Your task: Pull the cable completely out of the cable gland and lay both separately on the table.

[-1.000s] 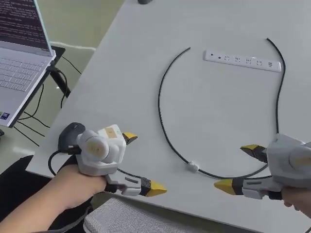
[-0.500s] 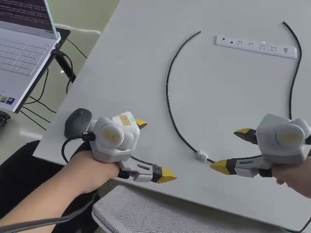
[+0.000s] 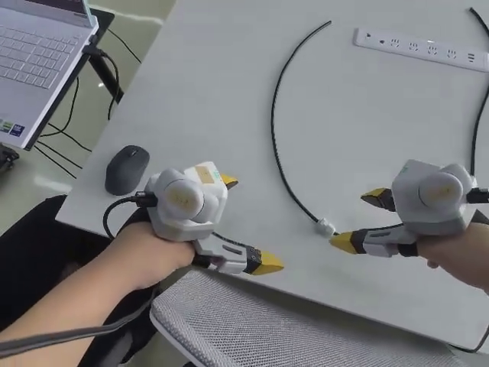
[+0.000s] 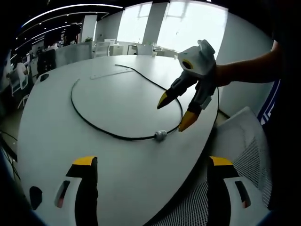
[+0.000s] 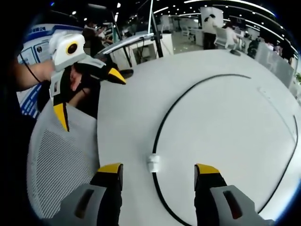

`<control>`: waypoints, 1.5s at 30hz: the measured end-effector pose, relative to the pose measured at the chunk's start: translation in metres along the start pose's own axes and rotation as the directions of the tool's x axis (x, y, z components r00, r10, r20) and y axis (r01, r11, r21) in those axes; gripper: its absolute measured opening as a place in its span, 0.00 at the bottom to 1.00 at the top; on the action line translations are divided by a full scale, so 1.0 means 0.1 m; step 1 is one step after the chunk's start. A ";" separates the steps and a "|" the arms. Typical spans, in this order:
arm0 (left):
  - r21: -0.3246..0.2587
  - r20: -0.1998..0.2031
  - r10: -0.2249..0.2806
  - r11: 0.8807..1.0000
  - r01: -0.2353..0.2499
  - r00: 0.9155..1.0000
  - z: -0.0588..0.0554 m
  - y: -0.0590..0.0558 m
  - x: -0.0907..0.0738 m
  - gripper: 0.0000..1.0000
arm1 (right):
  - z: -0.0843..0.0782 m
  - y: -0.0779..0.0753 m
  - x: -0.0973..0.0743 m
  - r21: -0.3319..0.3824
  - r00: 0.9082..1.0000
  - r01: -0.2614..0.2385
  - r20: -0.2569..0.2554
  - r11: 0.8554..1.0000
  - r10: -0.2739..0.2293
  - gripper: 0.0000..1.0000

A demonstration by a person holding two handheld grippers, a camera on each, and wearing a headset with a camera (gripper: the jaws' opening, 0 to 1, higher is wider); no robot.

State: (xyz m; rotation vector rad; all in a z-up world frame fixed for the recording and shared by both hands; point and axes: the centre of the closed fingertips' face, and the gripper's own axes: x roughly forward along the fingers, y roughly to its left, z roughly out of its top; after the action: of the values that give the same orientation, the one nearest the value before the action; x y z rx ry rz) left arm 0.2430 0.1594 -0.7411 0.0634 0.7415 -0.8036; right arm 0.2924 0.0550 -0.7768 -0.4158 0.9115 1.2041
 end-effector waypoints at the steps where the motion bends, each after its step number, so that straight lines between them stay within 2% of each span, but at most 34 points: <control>1: -0.001 0.000 -0.001 1.000 0.001 1.000 0.00 0.00 0.00 0.97 | 0.00 0.00 0.02 -0.001 1.000 -0.002 -0.006 1.000 0.002 0.59; 13: -0.009 -0.001 0.000 1.000 0.000 1.000 -0.04 0.02 -0.01 0.96 | -0.11 0.02 0.23 -0.012 0.997 -0.031 -0.078 0.999 0.030 0.43; 22: -0.010 -0.019 -0.007 1.000 0.007 1.000 -0.13 0.00 -0.01 0.96 | -0.19 0.03 0.28 -0.010 0.992 -0.044 -0.116 0.999 0.043 0.31; 30: -0.010 -0.026 -0.010 1.000 0.010 1.000 -0.15 0.02 -0.02 0.95 | -0.19 0.06 0.33 -0.006 0.990 -0.054 -0.130 0.998 0.053 0.22; 34: -0.008 -0.024 -0.012 1.000 0.012 1.000 -0.14 0.03 -0.03 0.95 | -0.20 0.07 0.34 -0.020 0.988 -0.057 -0.144 0.998 0.054 0.14; 45: -0.007 -0.038 -0.026 1.000 0.025 0.999 -0.18 0.01 -0.02 0.94 | -0.24 0.08 0.38 -0.020 0.985 -0.055 -0.165 0.998 0.050 0.08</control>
State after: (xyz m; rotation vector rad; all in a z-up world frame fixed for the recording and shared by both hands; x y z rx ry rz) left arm 0.2322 0.1671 -0.7541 0.0641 0.7822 -0.8263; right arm 0.2787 0.0642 -0.8188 -0.5197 1.0558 1.2434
